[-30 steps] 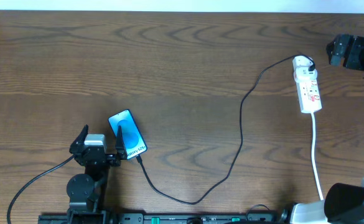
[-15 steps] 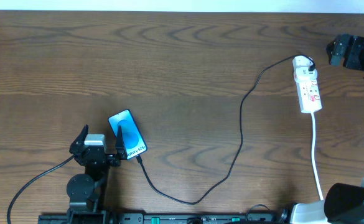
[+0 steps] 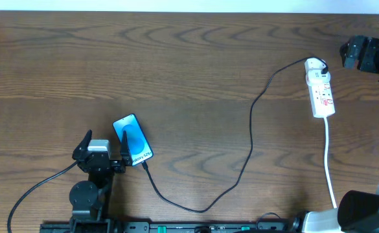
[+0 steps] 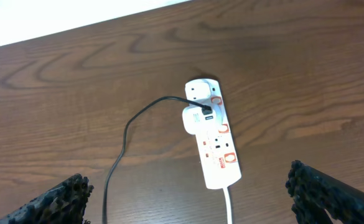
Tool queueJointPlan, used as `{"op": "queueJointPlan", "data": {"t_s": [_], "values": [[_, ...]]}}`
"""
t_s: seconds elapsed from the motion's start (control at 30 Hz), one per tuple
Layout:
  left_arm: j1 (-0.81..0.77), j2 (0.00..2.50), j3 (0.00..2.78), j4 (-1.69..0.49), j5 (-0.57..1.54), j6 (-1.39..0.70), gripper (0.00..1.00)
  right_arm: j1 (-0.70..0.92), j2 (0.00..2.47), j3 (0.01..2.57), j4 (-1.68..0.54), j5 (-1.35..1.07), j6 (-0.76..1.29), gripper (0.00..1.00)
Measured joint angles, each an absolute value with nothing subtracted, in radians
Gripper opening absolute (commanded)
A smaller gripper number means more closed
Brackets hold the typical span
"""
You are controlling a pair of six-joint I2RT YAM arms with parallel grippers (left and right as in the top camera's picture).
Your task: Plug charger to phone and switch on socket
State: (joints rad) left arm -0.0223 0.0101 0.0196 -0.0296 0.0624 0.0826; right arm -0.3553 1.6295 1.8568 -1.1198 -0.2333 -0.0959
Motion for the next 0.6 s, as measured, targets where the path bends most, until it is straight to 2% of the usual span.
{"op": "queueJointPlan", "data": {"t_s": [0.6], "values": [[-0.022, 0.010, 0.020, -0.030, 0.062, 0.083, 0.89, -0.355, 1.629, 1.857, -1.110, -0.121, -0.166, 0.99]]}}
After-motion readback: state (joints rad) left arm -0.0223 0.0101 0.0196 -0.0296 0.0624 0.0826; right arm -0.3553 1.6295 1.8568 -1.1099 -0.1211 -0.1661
